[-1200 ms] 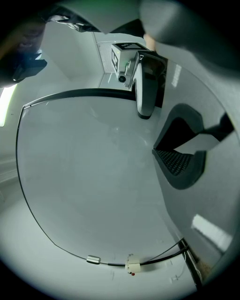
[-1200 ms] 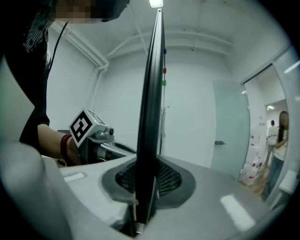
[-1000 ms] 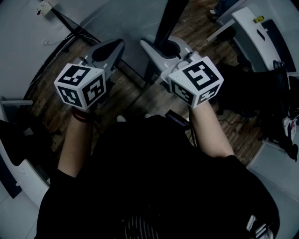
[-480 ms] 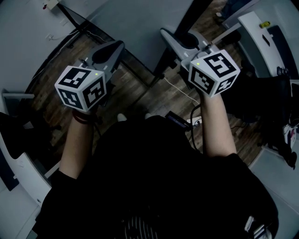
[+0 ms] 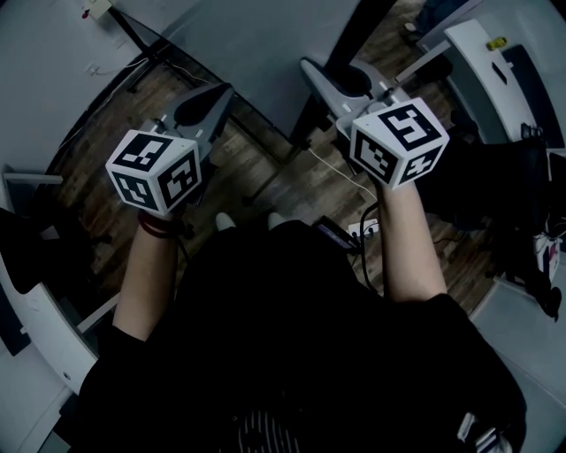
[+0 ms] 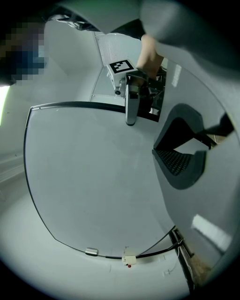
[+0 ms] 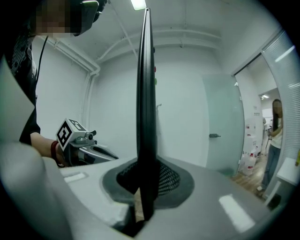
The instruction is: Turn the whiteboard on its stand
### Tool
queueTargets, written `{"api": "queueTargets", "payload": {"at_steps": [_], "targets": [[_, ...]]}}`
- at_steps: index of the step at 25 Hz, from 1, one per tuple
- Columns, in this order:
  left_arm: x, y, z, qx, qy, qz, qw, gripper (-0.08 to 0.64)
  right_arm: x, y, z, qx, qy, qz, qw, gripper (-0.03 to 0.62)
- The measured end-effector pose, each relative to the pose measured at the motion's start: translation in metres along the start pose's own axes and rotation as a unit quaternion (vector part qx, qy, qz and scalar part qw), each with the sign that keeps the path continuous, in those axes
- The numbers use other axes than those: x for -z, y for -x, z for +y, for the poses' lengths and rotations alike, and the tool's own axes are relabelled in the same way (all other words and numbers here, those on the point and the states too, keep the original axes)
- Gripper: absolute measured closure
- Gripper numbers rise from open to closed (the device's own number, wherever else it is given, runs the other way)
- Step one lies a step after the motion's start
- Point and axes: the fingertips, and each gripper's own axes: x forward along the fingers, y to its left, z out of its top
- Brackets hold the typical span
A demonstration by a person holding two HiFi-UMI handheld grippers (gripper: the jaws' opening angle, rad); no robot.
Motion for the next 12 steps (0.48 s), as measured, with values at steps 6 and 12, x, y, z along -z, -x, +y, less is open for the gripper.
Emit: {"api": "queueTargets", "payload": {"at_steps": [6,12], "targets": [[0.015,0.007,-0.024,-0.018,0.012,0.006,0.9998,0.555,0.006,0.034,0.009,0.005,-0.004,-0.002,1.0,0.546],[0.032,0.018,-0.036,-0.035,0.021,0.016,0.9991,0.555,0.009,0.05,0.031,0.006,0.0,-0.003,1.0,0.546]]}}
